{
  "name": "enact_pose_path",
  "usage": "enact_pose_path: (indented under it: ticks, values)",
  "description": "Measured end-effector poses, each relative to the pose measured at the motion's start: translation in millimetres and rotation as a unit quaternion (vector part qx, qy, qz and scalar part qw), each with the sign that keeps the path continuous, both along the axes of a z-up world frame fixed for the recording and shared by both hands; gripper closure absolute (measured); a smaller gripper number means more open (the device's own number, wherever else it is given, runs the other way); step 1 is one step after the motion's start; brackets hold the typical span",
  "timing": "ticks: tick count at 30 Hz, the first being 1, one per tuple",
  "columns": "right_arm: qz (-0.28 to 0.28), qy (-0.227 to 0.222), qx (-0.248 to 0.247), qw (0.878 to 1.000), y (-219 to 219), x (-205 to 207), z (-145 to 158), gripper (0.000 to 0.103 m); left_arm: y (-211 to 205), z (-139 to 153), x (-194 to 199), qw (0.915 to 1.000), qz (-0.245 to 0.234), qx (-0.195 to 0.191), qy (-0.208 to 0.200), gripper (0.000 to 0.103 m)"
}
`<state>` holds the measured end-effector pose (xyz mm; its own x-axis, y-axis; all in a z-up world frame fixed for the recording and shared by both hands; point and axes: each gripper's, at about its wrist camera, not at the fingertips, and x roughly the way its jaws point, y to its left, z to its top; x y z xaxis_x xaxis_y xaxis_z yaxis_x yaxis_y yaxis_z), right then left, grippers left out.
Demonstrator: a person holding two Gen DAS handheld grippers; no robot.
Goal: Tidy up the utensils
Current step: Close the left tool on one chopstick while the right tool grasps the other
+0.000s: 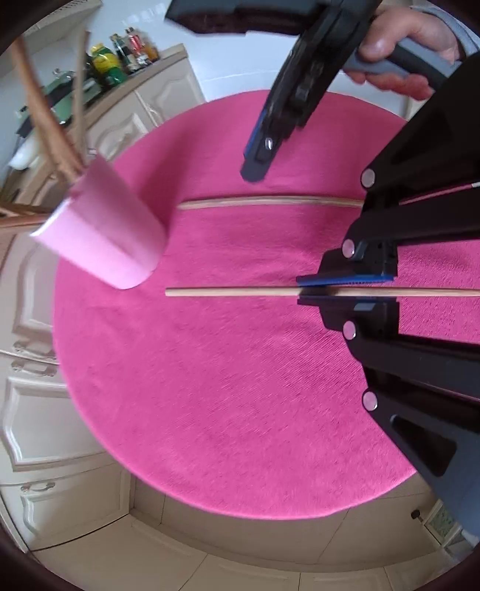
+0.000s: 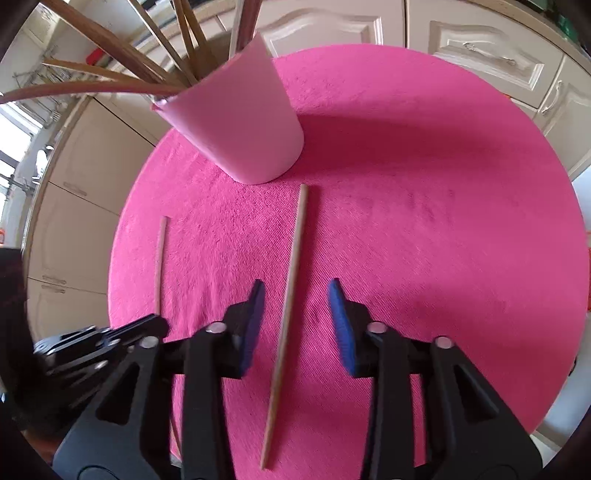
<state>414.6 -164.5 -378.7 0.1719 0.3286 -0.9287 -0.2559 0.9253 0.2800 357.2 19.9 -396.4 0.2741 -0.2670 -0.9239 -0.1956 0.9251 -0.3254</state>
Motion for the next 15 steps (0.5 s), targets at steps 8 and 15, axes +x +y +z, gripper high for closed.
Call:
enact_pose_path:
  ticks: [8,15]
  values:
    - [0.017,0.013,-0.061,0.998,29.6,12.9,-17.5,0.075,18.2,17.3,3.0,0.9997,0.006,0.007,-0.024,0.098]
    - [0.026,0.009,-0.091,0.995,38.7,15.7,-24.4,0.091,18.8,28.0,10.3,0.9990,0.006,0.010,-0.043,0.098]
